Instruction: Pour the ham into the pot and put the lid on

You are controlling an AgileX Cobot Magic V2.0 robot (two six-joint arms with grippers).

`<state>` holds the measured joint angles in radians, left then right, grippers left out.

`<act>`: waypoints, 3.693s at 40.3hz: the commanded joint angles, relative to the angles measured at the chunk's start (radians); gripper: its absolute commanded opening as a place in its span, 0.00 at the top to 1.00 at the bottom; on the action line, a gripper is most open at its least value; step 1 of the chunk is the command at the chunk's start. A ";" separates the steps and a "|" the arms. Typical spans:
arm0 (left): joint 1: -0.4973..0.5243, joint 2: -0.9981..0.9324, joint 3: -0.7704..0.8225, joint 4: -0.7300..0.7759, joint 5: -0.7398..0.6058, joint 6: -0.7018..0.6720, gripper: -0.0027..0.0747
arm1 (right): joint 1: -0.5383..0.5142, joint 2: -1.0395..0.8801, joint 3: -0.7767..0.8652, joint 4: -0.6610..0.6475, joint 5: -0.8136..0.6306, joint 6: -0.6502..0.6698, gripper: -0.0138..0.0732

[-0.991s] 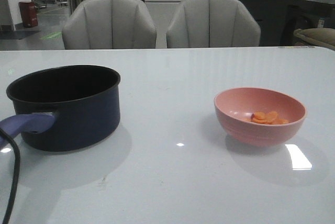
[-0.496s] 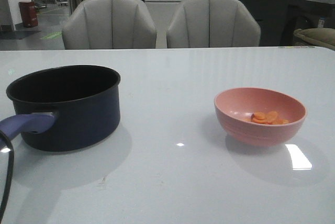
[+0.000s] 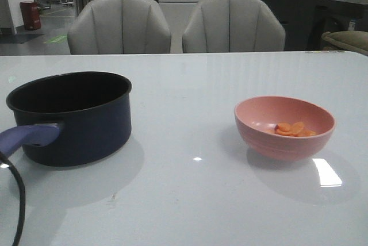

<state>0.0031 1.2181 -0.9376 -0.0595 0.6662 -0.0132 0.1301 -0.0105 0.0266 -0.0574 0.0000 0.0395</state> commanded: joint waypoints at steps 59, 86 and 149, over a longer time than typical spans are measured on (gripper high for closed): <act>-0.249 -1.057 0.624 -0.058 -0.476 0.000 0.24 | -0.001 0.160 -0.332 -0.001 0.206 0.011 0.68; -0.249 -1.057 0.624 -0.058 -0.474 0.000 0.24 | -0.001 0.729 -0.480 0.123 0.208 0.012 0.29; -0.249 -1.057 0.624 -0.058 -0.478 0.000 0.24 | 0.007 1.672 -1.221 0.398 0.486 -0.039 0.67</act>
<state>-0.2374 0.1526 -0.2855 -0.1078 0.2689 -0.0111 0.1301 1.7376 -1.1111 0.3132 0.4839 0.0198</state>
